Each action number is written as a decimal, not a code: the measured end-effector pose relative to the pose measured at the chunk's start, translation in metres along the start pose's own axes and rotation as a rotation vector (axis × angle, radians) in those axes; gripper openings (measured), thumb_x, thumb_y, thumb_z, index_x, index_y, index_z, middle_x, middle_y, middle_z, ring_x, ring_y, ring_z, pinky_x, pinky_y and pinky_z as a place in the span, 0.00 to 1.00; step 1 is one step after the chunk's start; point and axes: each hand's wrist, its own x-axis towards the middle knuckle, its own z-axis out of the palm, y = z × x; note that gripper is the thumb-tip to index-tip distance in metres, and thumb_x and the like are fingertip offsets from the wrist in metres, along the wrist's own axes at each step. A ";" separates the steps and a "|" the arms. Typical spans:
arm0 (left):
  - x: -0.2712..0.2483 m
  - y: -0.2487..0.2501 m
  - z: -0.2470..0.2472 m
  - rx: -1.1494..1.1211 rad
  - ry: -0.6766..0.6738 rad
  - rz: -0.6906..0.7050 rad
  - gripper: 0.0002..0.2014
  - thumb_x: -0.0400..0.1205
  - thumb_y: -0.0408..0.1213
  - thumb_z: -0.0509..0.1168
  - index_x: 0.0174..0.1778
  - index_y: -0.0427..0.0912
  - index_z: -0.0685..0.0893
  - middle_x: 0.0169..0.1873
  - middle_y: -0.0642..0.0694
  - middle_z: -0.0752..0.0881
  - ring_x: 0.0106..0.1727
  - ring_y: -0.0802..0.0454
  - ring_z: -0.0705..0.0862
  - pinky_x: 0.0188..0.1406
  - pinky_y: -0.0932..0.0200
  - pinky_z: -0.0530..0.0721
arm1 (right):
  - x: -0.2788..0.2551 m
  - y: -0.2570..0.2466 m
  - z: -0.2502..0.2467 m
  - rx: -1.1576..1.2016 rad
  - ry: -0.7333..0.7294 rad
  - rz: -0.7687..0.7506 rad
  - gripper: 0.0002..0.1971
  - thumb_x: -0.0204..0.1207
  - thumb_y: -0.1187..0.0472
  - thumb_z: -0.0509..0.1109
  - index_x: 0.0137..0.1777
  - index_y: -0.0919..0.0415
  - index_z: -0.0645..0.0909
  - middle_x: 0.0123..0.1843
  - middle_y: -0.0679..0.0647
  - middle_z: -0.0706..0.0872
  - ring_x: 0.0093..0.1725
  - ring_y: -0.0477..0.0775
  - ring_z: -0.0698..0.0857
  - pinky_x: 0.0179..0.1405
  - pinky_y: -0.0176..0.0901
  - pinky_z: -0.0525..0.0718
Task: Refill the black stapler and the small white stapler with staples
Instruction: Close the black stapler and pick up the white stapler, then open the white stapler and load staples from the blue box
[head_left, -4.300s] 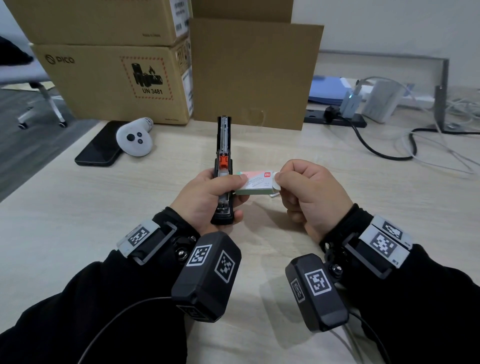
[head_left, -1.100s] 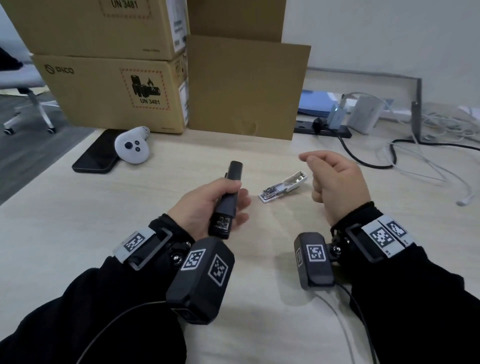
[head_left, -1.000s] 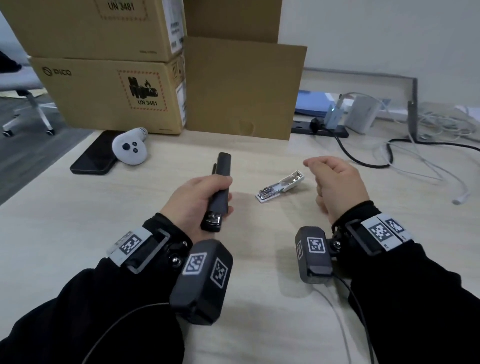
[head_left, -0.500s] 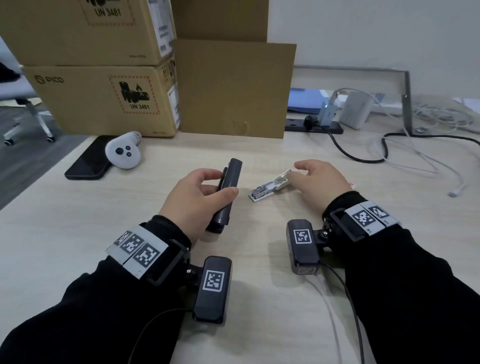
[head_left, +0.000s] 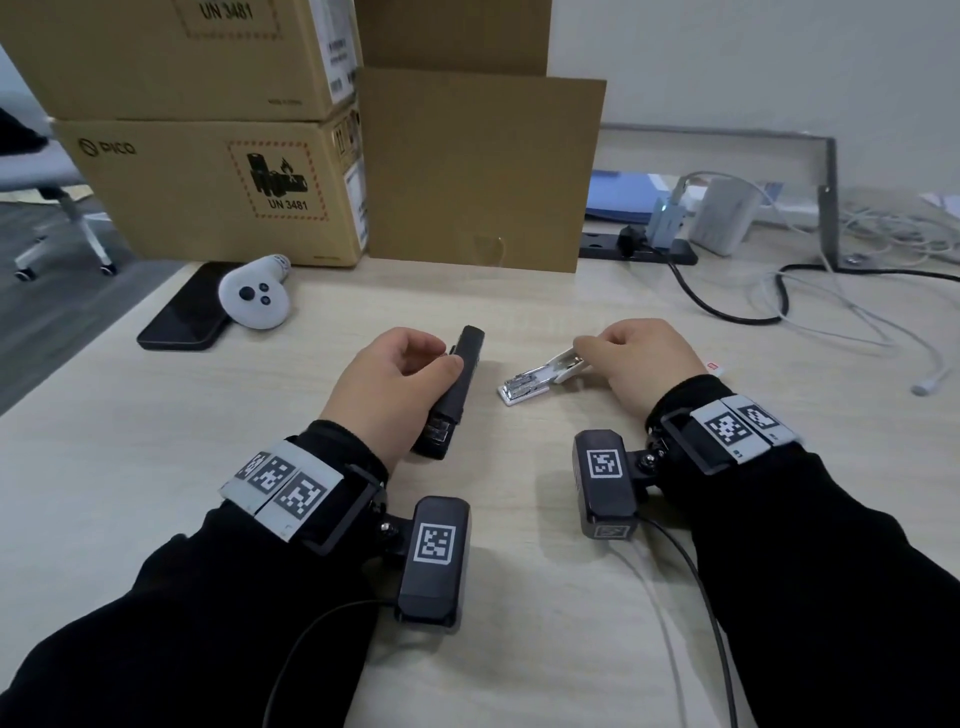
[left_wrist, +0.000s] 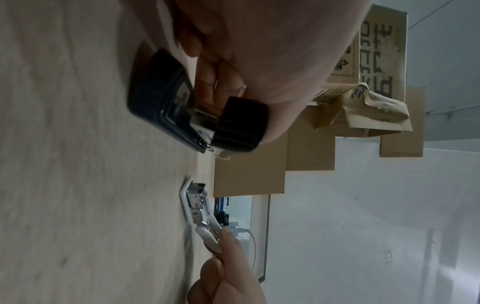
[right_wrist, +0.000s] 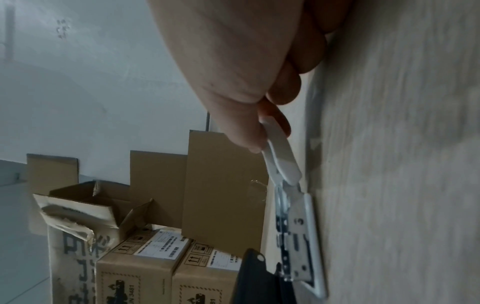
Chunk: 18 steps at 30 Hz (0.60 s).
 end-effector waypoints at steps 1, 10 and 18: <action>0.000 0.000 0.000 0.001 0.005 -0.001 0.04 0.80 0.42 0.71 0.49 0.50 0.86 0.42 0.51 0.92 0.39 0.51 0.89 0.35 0.54 0.86 | -0.001 0.001 0.000 0.055 0.021 -0.013 0.18 0.78 0.48 0.70 0.37 0.63 0.86 0.23 0.45 0.76 0.30 0.51 0.75 0.31 0.45 0.70; -0.015 0.019 -0.006 0.042 0.095 0.202 0.09 0.85 0.36 0.65 0.43 0.51 0.88 0.36 0.58 0.88 0.31 0.72 0.81 0.28 0.77 0.75 | -0.021 -0.011 0.003 0.622 -0.079 -0.133 0.13 0.76 0.51 0.75 0.31 0.54 0.87 0.24 0.50 0.67 0.23 0.48 0.62 0.22 0.38 0.61; -0.042 0.035 0.003 -0.065 -0.113 0.304 0.13 0.84 0.45 0.58 0.45 0.54 0.89 0.27 0.53 0.89 0.19 0.58 0.75 0.22 0.62 0.76 | -0.043 -0.048 0.006 0.891 -0.105 -0.253 0.11 0.76 0.52 0.69 0.33 0.52 0.82 0.19 0.44 0.69 0.19 0.47 0.63 0.21 0.38 0.61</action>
